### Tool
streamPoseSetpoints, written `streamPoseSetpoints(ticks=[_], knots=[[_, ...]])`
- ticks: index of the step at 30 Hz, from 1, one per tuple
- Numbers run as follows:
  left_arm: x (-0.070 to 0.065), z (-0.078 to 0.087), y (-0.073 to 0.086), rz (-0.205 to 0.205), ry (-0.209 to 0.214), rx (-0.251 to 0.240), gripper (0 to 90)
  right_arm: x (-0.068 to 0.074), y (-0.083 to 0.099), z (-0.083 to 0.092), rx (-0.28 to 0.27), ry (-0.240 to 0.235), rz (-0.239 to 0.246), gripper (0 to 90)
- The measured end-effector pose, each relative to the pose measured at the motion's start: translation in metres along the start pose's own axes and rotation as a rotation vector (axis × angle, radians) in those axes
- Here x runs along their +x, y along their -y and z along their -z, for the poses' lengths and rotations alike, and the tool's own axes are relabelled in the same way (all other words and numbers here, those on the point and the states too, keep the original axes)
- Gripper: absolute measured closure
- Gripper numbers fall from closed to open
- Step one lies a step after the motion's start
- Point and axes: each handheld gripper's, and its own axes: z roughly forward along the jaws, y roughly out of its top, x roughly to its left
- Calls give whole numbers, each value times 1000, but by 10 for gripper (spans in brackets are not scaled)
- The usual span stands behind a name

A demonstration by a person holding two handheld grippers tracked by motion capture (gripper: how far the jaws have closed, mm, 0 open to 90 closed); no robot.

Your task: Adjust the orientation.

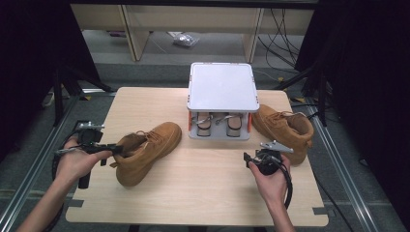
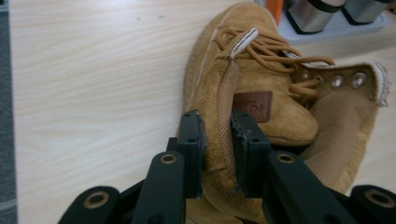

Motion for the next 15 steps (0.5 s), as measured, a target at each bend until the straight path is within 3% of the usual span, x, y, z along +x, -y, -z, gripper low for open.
streamPoseSetpoints(ticks=[8,15], knots=[[-11,3,6,-13,24,19,734,1,-1,-1,0,1,4,493],[-16,4,11,19,73,24,731,2,-1,-1,7,6,7,494]])
